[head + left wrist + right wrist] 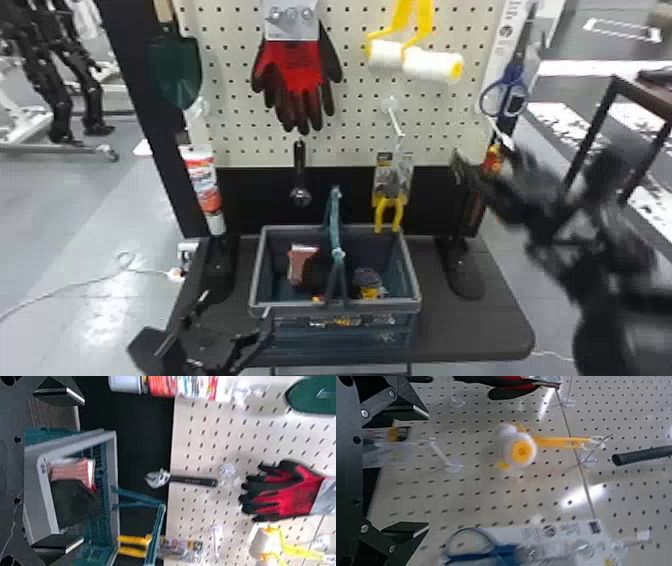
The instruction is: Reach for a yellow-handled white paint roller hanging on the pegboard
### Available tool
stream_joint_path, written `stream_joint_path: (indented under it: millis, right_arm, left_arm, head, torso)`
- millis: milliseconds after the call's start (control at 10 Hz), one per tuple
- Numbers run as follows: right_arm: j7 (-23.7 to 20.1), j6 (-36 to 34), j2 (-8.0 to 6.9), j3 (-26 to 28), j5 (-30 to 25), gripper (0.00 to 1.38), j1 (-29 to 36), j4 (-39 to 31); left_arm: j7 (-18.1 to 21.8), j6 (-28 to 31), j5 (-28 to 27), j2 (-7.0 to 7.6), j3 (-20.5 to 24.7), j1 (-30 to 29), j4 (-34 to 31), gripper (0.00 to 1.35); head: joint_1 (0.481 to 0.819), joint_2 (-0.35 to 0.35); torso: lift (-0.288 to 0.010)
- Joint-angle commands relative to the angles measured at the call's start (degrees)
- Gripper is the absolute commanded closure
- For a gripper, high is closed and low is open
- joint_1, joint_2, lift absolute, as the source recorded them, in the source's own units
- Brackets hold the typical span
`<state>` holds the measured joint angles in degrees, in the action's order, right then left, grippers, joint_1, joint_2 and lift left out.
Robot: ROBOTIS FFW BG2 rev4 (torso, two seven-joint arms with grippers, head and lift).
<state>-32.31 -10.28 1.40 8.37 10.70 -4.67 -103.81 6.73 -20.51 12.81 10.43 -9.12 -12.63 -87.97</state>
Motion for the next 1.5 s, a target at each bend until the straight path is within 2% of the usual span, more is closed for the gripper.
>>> stream_joint_path:
  millis: [0, 100, 200, 300, 400, 500, 600, 700, 1000, 1400]
  right_arm:
    - [0.15, 8.08, -1.46, 3.85, 1.87, 0.3, 14.16, 0.45]
    - [2.34, 12.92, -1.46, 3.85, 1.69, 0.3, 22.42, 2.83]
    - [4.28, 16.96, -1.46, 3.76, -0.15, 0.28, 27.08, 6.08]
    - [4.28, 23.02, -1.46, 3.67, 0.64, 0.11, 28.22, 11.26]
    - [5.07, 25.48, -1.46, 3.76, -0.68, 0.0, 27.87, 13.11]
    - [3.05, 25.57, -1.46, 3.94, 0.11, 0.0, 25.59, 15.22]
    - [2.34, 26.71, -1.46, 3.85, 0.29, 0.0, 24.18, 16.1]
    - [3.66, 26.63, -1.46, 3.94, 0.11, 0.0, 24.36, 15.04]
    - [4.89, 27.24, -1.46, 4.81, 0.99, 0.0, 24.97, 14.34]
    - [5.24, 27.15, -1.46, 4.9, 0.99, 0.0, 24.45, 14.16]
  left_arm:
    - [-1.8, -1.82, -0.06, -1.46, 2.79, -3.02, -1.68, 0.09]
    - [-3.03, -2.26, -0.15, -2.69, 5.08, -5.22, -2.38, 0.1]
    - [-5.93, -1.82, -1.12, -3.66, 7.28, -7.94, -3.87, 0.09]
    - [-10.33, -1.29, -1.65, -3.92, 8.15, -10.31, -5.37, 0.0]
    - [-14.11, -1.11, -0.42, -3.84, 7.72, -11.63, -6.16, 0.0]
    - [-14.02, -1.73, 0.55, -3.75, 7.72, -11.63, -6.16, 0.0]
    - [-14.2, -1.47, 1.17, -3.05, 6.66, -10.93, -6.16, 0.0]
    - [-14.28, -1.2, 1.78, -2.69, 5.78, -10.49, -6.16, 0.0]
    - [-14.37, -0.23, 2.22, -3.57, 4.99, -11.02, -6.07, 0.0]
    - [-13.93, -0.23, 2.66, -2.78, 4.73, -10.93, -6.07, 0.0]
  head:
    - [0.549, 0.0]
    - [0.549, 0.0]
    - [0.549, 0.0]
    - [0.549, 0.0]
    - [0.549, 0.0]
    - [0.549, 0.0]
    - [0.549, 0.0]
    - [0.549, 0.0]
    - [0.549, 0.0]
    - [0.549, 0.0]
  torso:
    - [-0.1]
    - [-0.1]
    - [-0.1]
    - [-0.1]
    - [-0.1]
    - [-0.1]
    - [-0.1]
    - [-0.1]
    - [-0.1]
    - [-0.1]
